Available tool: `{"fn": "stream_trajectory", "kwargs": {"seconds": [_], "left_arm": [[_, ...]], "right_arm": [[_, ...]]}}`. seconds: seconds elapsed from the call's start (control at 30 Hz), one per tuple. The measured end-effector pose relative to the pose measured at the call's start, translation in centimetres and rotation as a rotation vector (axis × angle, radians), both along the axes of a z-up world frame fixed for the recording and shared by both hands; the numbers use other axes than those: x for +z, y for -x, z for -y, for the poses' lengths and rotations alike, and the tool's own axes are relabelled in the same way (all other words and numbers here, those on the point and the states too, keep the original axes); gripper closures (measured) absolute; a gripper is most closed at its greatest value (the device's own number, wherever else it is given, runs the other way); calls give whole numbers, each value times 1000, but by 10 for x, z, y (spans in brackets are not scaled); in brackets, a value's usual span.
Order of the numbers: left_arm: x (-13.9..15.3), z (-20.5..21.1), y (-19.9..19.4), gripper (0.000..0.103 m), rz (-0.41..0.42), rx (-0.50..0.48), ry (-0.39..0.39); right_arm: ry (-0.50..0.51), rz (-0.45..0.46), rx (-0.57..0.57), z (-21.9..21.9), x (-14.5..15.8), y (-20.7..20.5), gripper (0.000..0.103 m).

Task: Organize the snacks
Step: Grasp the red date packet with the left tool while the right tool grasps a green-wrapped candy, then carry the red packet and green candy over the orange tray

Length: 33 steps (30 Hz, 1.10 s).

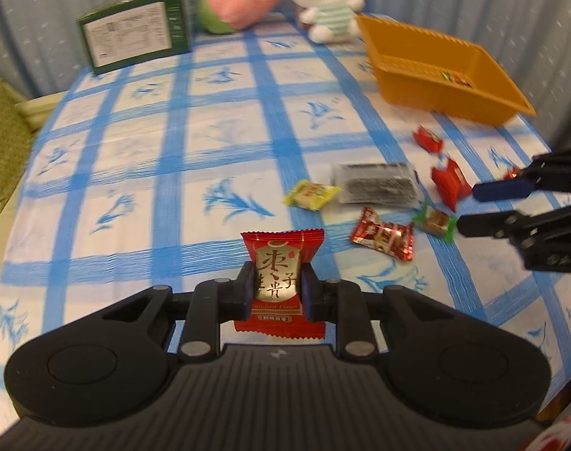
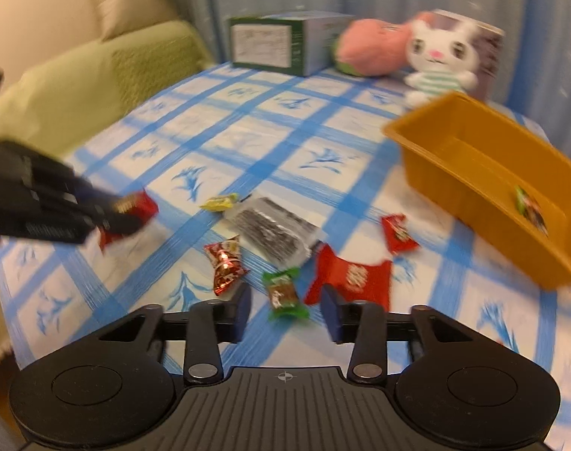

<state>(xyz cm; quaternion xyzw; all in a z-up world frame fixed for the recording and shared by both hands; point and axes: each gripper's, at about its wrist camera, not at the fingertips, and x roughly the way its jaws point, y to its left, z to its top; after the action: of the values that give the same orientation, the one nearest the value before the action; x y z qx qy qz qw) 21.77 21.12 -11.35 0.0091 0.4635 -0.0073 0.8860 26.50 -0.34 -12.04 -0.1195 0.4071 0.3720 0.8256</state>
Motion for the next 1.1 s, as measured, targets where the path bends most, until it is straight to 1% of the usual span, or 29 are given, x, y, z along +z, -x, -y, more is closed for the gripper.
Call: {"fn": "stream_trajectory", "kwargs": {"seconds": [0.17, 0.23, 0.3, 0.5, 0.53, 0.73, 0.93, 1.1], "left_arm": [[9, -14, 10, 80, 14, 60, -10], [12, -18, 15, 80, 17, 80, -12], [14, -22, 19, 80, 19, 97, -15], [17, -26, 28, 80, 22, 130, -20], [17, -26, 29, 80, 24, 133, -21], [22, -22, 30, 80, 32, 135, -26], [32, -11, 29, 80, 59, 112, -31], [44, 6, 23, 80, 87, 68, -29]], "right_arm": [[71, 39, 92, -19, -16, -7, 71], [91, 44, 122, -22, -21, -10, 74], [105, 41, 146, -24, -25, -13, 77], [143, 26, 189, -28, -31, -14, 79], [140, 28, 188, -28, -32, -14, 82], [119, 29, 166, -26, -28, -11, 82], [56, 7, 126, -15, -9, -9, 82], [19, 8, 87, 1, 11, -6, 82]]}}
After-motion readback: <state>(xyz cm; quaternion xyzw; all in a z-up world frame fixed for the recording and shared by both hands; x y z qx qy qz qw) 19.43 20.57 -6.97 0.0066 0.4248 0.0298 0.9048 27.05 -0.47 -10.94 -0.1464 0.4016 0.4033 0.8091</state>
